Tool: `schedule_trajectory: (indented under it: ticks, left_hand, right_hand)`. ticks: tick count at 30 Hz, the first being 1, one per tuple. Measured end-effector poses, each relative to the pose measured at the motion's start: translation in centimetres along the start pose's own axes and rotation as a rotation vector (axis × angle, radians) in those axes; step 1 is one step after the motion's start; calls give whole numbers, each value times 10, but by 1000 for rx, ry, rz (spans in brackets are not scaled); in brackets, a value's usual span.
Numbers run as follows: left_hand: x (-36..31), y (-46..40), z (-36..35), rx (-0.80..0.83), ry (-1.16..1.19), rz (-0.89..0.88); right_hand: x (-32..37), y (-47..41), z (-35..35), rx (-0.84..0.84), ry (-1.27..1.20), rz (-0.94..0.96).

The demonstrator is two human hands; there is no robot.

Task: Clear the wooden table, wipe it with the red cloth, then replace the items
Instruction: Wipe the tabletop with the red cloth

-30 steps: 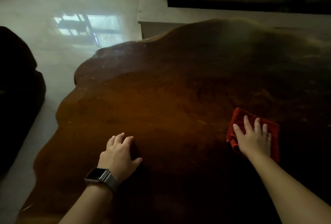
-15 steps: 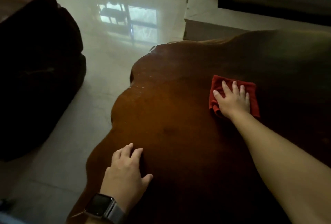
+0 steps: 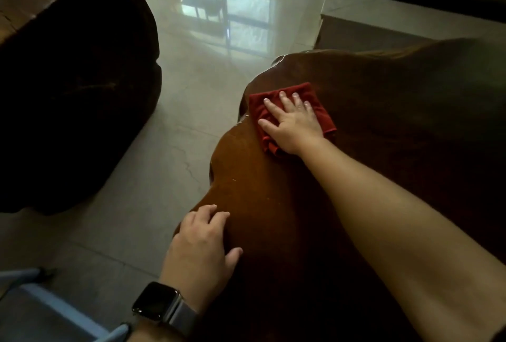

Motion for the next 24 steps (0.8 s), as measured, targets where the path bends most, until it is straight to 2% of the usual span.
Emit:
schedule_trajectory:
  ticks: [8,13,17,24]
  left_hand:
    - [6,-2,26,-51,-92,110]
    - [-9,10,24,-21,-133,156]
    - [-38,21,6,0,-141,104]
    - [-112,36,-42,91,-138,-42]
  right_hand:
    - [85,86,-25,-26,-15,268]
    - [90,142,-40,-18,-8,344]
    - [44,171,-41,2,-46,249]
    - [-97,247,-48,24,-108,-105]
Point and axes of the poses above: each hand's wrist, its own y-axis away from the middle knuckle, its own z-axis out of the back of the hand, x = y × z, the point moved 2 cm from there along -y, towards the middle knuckle, and after that the axes turned 8 degrees about y, right-handed, at the moved point
